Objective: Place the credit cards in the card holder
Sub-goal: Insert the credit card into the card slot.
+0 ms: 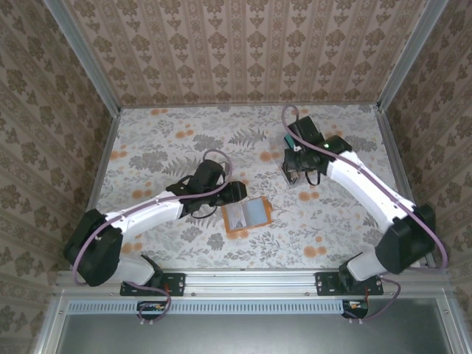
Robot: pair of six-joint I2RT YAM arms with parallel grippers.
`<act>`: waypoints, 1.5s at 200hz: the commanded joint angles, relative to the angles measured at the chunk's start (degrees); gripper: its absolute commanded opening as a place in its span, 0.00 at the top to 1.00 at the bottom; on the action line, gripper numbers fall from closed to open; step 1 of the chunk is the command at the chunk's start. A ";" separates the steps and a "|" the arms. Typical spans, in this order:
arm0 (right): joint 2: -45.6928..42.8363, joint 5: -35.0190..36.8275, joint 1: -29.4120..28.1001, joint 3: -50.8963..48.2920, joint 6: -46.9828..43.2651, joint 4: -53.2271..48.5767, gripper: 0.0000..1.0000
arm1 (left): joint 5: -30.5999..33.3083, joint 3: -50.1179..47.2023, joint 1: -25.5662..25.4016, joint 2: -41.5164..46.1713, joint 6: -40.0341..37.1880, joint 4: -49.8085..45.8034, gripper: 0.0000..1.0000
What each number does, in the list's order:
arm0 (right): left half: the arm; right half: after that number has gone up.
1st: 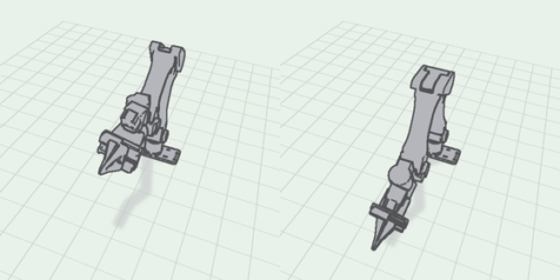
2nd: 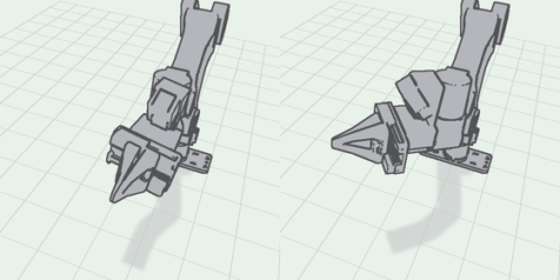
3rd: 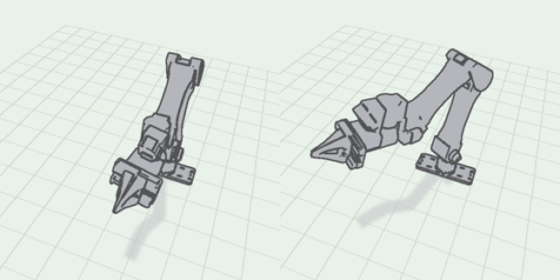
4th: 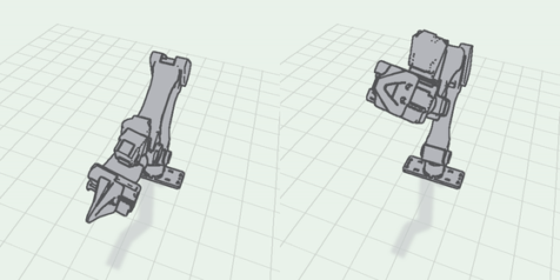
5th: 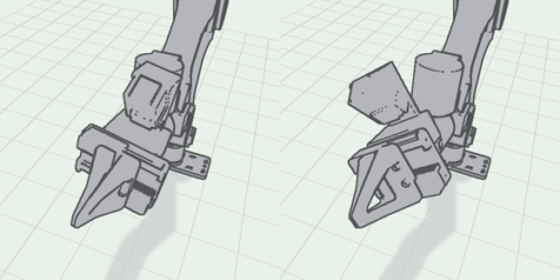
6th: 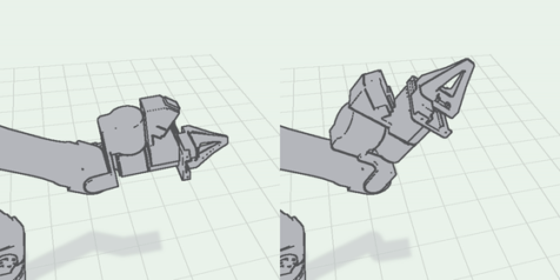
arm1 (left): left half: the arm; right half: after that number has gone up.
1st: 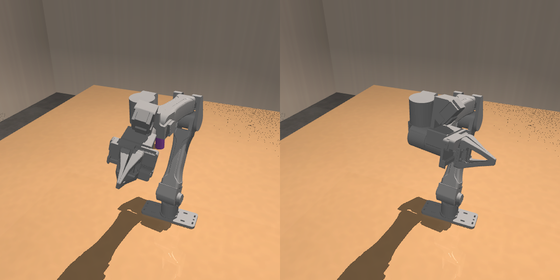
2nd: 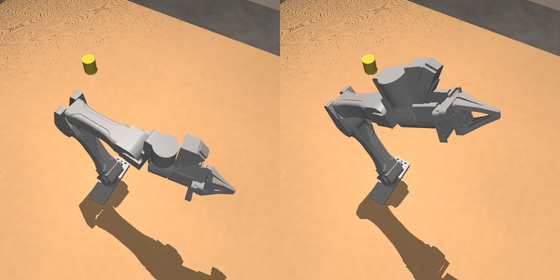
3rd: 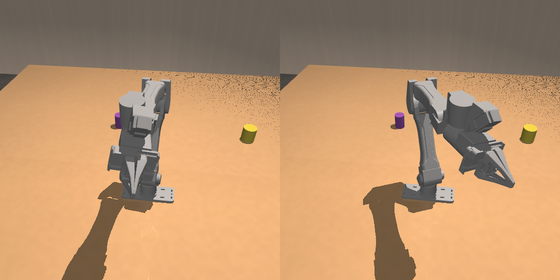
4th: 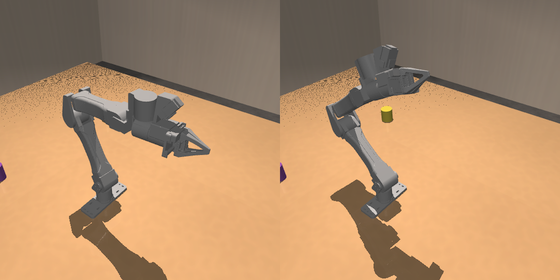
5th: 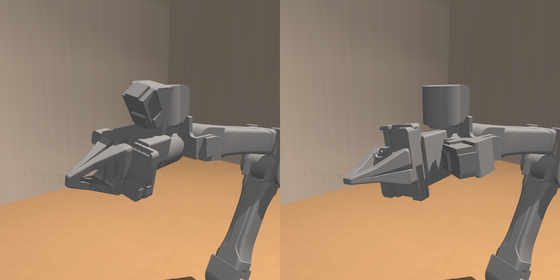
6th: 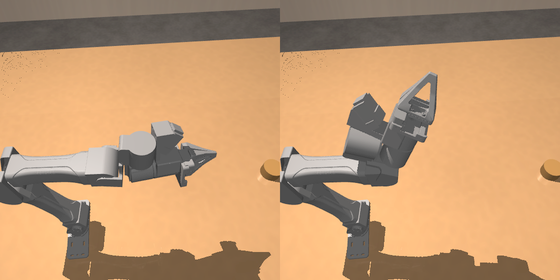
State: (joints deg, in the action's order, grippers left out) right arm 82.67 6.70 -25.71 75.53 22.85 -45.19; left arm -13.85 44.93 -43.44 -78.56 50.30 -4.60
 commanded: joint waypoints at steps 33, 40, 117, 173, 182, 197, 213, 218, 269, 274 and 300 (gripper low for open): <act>-6.99 -31.25 0.40 -14.24 17.68 22.00 0.95 | -10.80 -4.58 4.87 3.51 6.57 12.13 0.38; -6.97 -33.31 0.40 -15.51 19.27 24.39 0.95 | -12.07 -4.75 5.26 3.49 7.10 13.30 0.37; -4.30 -45.43 0.40 -21.78 26.13 38.08 0.94 | -20.31 -5.88 6.53 0.28 11.56 25.95 0.43; -3.40 -45.44 0.40 -22.57 25.55 37.92 0.92 | -21.35 -7.17 6.53 -0.32 14.59 31.86 0.70; -3.40 -44.68 0.40 -22.45 25.24 36.95 0.92 | -20.92 -7.48 6.53 0.04 14.63 31.60 0.77; -1.80 -43.33 0.40 -22.11 25.50 35.87 0.89 | -20.37 -8.00 6.53 0.88 14.69 31.56 0.90; -1.68 -41.22 0.10 -22.15 27.65 35.13 0.80 | -19.11 -8.58 6.53 2.19 14.92 31.34 1.00; -1.85 -40.13 -0.02 -22.35 28.86 34.96 0.78 | -18.41 -8.78 6.53 2.72 15.00 30.81 1.00; -7.34 -17.08 -5.04 -19.11 51.47 23.41 0.51 | -11.97 -10.31 6.53 10.06 12.77 18.87 1.00; -7.66 -13.99 -6.39 -16.68 51.74 21.47 0.49 | -11.63 -10.30 6.59 10.79 12.48 17.33 1.00; -4.96 -6.05 -9.87 -1.64 50.98 10.10 0.46 | -9.56 -10.82 6.77 13.11 12.20 12.50 1.00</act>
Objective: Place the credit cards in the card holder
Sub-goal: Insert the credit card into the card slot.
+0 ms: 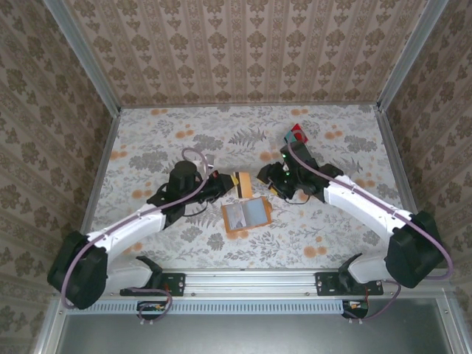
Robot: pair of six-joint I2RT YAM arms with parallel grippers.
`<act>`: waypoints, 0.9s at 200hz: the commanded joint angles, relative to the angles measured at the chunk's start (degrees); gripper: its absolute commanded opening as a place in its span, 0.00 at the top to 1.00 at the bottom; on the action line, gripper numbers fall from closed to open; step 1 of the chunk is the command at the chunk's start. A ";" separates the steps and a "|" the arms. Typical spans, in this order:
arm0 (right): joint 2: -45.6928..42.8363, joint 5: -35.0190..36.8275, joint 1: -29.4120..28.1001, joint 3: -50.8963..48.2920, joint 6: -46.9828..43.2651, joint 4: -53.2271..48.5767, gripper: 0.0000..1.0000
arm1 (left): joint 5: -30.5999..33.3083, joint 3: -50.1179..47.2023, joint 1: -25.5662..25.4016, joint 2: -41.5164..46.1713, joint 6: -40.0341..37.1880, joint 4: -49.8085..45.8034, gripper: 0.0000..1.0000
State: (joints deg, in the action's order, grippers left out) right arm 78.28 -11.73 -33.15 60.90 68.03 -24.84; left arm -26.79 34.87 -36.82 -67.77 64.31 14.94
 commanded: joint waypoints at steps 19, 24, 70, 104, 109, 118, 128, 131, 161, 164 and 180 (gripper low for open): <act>-0.43 14.29 -3.30 17.97 7.20 -11.70 0.45 | 4.06 -0.27 0.17 2.79 -2.17 -9.18 1.00; -0.88 14.57 -3.54 17.98 7.97 -10.59 0.45 | 4.26 -0.17 0.17 2.98 -2.25 -9.63 1.00; -3.53 10.78 -7.22 18.82 9.94 -1.95 0.44 | 7.00 1.32 0.43 5.72 -4.41 -16.42 1.00; -3.49 9.03 -9.80 21.15 9.93 -3.78 0.38 | 9.08 -0.23 1.30 7.87 -5.43 -19.29 1.00; -3.49 9.05 -9.87 21.26 10.33 -4.20 0.38 | 9.44 -0.66 1.31 8.09 -5.30 -19.41 1.00; -3.46 8.58 -10.01 21.44 10.65 -4.00 0.37 | 10.12 -1.65 1.47 8.48 -4.77 -19.59 1.00; -3.20 9.30 -9.90 22.31 10.20 -5.36 0.35 | 10.58 -2.52 1.87 8.79 -4.08 -19.45 1.00; -3.07 9.68 -9.92 22.68 10.38 -5.55 0.35 | 10.61 -2.75 1.98 8.87 -4.03 -19.42 1.00; -1.74 10.34 -9.81 26.42 8.20 -9.46 0.33 | 11.69 -2.81 2.86 8.58 -3.93 -20.29 1.00; -1.66 10.90 -9.71 26.45 7.91 -9.86 0.31 | 11.48 -2.65 2.97 8.51 -4.05 -20.41 1.00; -1.36 10.57 -9.36 24.42 8.24 -9.68 0.30 | 12.12 -2.05 3.07 8.62 -4.89 -21.82 1.00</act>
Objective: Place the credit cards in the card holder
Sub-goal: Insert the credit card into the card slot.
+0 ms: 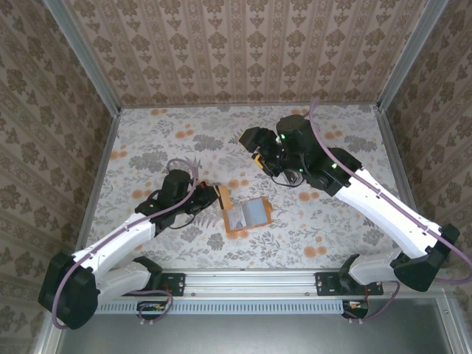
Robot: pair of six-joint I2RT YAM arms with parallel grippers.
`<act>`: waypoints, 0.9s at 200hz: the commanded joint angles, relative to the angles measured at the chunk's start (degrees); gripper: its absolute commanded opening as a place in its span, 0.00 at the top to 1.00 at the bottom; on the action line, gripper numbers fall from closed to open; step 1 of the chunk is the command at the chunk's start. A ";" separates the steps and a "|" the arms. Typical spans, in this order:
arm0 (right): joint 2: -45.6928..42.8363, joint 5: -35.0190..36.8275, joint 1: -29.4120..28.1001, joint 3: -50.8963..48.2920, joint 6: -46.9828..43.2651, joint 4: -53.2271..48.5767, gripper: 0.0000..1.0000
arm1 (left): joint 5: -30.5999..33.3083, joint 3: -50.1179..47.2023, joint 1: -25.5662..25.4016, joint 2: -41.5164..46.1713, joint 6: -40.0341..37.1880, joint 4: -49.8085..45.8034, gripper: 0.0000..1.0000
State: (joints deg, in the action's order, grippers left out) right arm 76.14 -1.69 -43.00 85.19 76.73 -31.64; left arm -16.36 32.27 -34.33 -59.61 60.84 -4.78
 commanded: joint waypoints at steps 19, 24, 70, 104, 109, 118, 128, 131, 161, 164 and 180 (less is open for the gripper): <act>1.69 -2.35 0.43 -1.84 0.17 0.09 0.31 | 1.77 0.77 0.75 0.64 -2.08 -2.77 1.00; 2.09 -2.79 0.36 -1.89 0.26 0.03 0.31 | 1.68 0.78 0.75 0.60 -2.17 -2.85 1.00; 1.96 -2.91 0.60 -3.36 -0.91 -0.24 0.31 | -0.16 -0.40 0.54 0.89 -2.39 -3.23 1.00; 1.23 -3.13 0.49 -3.19 -1.90 -2.19 0.30 | 0.94 -3.01 -1.15 3.26 -1.51 -3.10 1.00; 1.13 -3.17 0.42 -3.34 -1.97 -2.36 0.31 | 1.03 -3.28 -1.39 3.43 -1.52 -3.19 1.00; 0.64 -3.10 0.32 -4.08 -2.39 -2.26 0.30 | 1.25 -3.65 -1.83 3.60 -1.35 -3.19 1.00; 0.16 -3.13 0.36 -5.33 -3.33 -1.50 0.30 | 1.58 -3.96 -2.66 3.80 -1.27 -2.83 1.00; -0.03 -3.18 0.36 -5.72 -3.65 -1.62 0.30 | 1.80 -4.05 -2.94 3.88 -1.24 -2.79 1.00; -2.01 -1.61 0.72 -11.62 -13.13 -0.48 0.30 | 3.52 -5.32 -5.64 3.91 -0.65 -0.66 1.00; -2.16 -1.63 0.89 -12.44 -14.20 -0.30 0.30 | 3.55 -5.44 -5.84 3.77 -0.56 -0.29 1.00; -2.25 -3.84 1.94 -16.33 -19.12 0.49 0.32 | 3.94 -5.66 -6.96 3.15 -0.35 1.22 1.00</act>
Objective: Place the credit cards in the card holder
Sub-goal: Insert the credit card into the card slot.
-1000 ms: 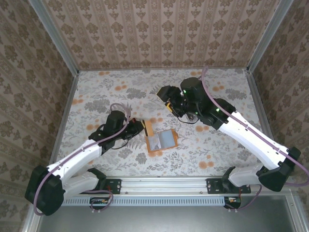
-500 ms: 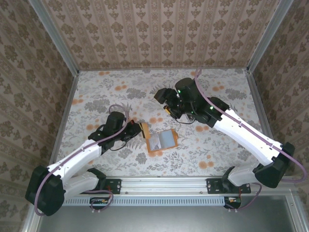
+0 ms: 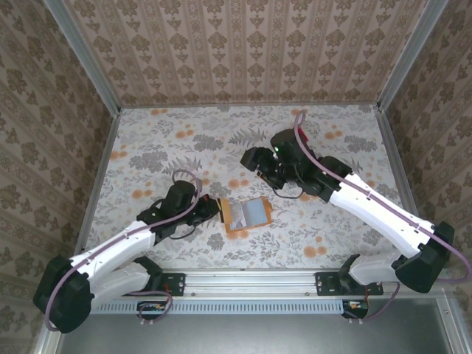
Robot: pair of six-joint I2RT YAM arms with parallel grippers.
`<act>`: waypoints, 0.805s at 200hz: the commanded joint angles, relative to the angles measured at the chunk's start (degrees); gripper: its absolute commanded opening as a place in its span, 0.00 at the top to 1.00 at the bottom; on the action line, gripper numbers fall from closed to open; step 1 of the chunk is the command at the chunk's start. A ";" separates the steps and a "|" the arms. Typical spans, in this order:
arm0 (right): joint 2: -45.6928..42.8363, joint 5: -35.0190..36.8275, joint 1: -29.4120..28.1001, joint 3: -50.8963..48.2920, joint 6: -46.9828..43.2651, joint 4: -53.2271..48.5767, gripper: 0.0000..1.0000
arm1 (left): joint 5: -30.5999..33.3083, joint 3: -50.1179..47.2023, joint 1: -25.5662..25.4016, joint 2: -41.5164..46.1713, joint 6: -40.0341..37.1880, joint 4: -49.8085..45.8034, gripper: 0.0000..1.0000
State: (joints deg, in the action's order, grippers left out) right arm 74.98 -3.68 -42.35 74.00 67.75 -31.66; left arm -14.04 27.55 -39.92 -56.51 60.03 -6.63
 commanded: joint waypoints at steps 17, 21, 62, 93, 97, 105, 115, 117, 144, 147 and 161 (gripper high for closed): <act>0.30 -1.97 1.74 -7.69 -14.36 0.56 0.39 | 2.16 -0.66 -2.73 -0.81 0.27 3.48 1.00; 0.76 -1.94 1.86 -8.15 -14.70 0.46 0.40 | 2.21 -0.71 -3.01 -1.07 0.27 3.82 1.00; 9.01 -2.77 3.28 -11.05 -20.28 2.35 0.57 | 3.95 -2.16 -6.58 -5.67 2.31 12.29 1.00; 16.43 -3.44 4.12 -10.70 -23.53 1.23 0.64 | 5.71 0.52 -9.01 -10.65 2.71 15.11 1.00; 17.07 -3.41 4.12 -10.84 -24.00 1.17 0.62 | 5.92 0.85 -9.22 -11.26 2.72 15.12 1.00; 18.18 -2.56 4.20 -10.97 -24.60 1.19 0.61 | 6.29 1.25 -9.59 -12.27 2.68 15.40 1.00; 19.45 -2.21 4.33 -11.05 -25.47 0.48 0.60 | 6.75 1.36 -9.72 -13.34 3.00 15.90 1.00; 19.75 -2.14 4.39 -11.02 -25.65 -0.22 0.60 | 6.79 1.30 -9.69 -13.51 3.06 16.03 1.00; 21.61 0.24 4.38 -10.44 -28.46 -3.06 0.54 | 7.78 1.63 -9.73 -14.56 2.96 16.17 1.00; 21.61 1.06 4.36 -10.41 -28.72 -3.41 0.53 | 7.77 1.71 -9.69 -14.63 2.88 16.13 1.00; 21.78 3.76 4.37 -9.97 -29.79 -5.75 0.50 | 7.74 2.06 -9.73 -15.00 2.57 16.14 1.00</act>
State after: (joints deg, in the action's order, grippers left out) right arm 96.18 -5.04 -38.22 63.40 41.71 -32.14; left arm -7.88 27.66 -49.43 -70.89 62.19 7.84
